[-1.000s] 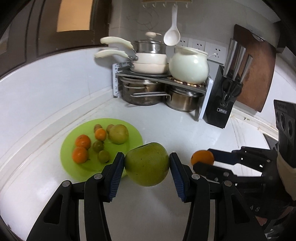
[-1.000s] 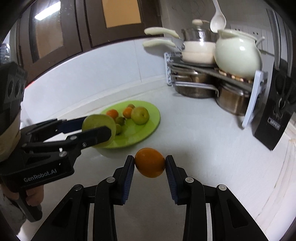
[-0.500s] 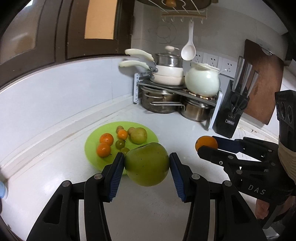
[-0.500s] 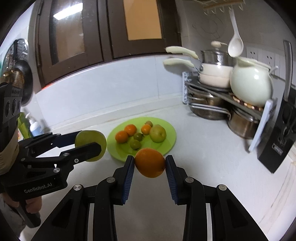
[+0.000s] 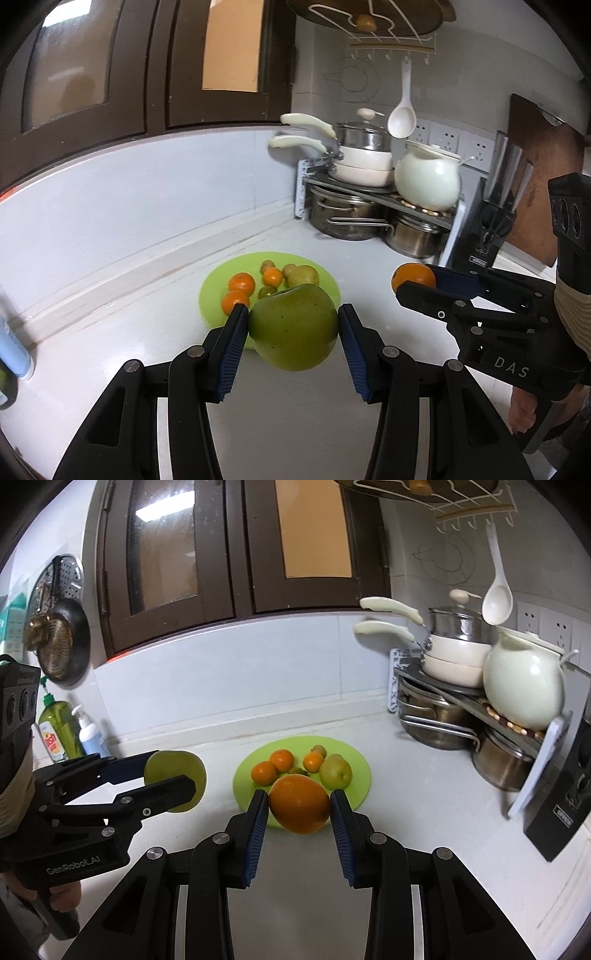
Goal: Organize fruits
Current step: 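Carry the pear and the orange over the green plate, then open both tools to drop the fruits onto the green plate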
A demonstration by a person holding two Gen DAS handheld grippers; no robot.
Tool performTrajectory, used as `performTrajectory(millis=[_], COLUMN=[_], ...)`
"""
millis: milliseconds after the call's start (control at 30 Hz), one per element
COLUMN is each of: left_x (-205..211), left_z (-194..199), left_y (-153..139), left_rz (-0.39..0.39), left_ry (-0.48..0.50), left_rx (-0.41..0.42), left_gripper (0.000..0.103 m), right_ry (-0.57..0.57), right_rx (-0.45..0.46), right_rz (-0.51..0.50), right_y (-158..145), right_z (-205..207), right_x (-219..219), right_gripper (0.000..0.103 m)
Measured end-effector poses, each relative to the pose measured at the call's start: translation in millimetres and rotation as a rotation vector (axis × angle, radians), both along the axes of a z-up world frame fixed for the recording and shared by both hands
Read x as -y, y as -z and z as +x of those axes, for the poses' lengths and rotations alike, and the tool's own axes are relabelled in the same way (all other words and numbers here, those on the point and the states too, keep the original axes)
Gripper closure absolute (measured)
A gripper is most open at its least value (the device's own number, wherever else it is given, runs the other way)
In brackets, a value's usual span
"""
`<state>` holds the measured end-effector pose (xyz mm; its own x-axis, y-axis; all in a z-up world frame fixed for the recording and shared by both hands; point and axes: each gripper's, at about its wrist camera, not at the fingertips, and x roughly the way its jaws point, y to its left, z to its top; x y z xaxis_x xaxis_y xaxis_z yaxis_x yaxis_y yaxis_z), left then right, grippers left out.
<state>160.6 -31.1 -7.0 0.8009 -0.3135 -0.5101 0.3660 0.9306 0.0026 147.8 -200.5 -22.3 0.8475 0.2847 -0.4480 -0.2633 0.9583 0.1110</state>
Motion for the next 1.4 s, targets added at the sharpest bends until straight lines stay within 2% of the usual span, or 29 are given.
performTrajectory(millis=[300,567,1033,1400], left_x=[-4,-5,2,4], left_z=[24,60,118,136], left_y=[6,21,67,82], left_rz=[0.01,0.026,0.053,0.084], left_ry=[-0.064,-0.07,-0.061,-0.062], left_rx=[-0.015,-0.061,-0.179,-0.21], left_gripper=[0.054,0.054,0.054,0.053], right_ry=[-0.049,-0.065,-0.072,-0.078], right_rx=[-0.018,-0.04,-0.162,-0.214], right_rz=[-0.001,-0.01,-0.041,-0.05], right_y=[5,13,57,77], right_z=[30,64,130,157], right_x=[-4,-9,-15,-19], right_gripper=[0.067,0.067,0.067,0.067])
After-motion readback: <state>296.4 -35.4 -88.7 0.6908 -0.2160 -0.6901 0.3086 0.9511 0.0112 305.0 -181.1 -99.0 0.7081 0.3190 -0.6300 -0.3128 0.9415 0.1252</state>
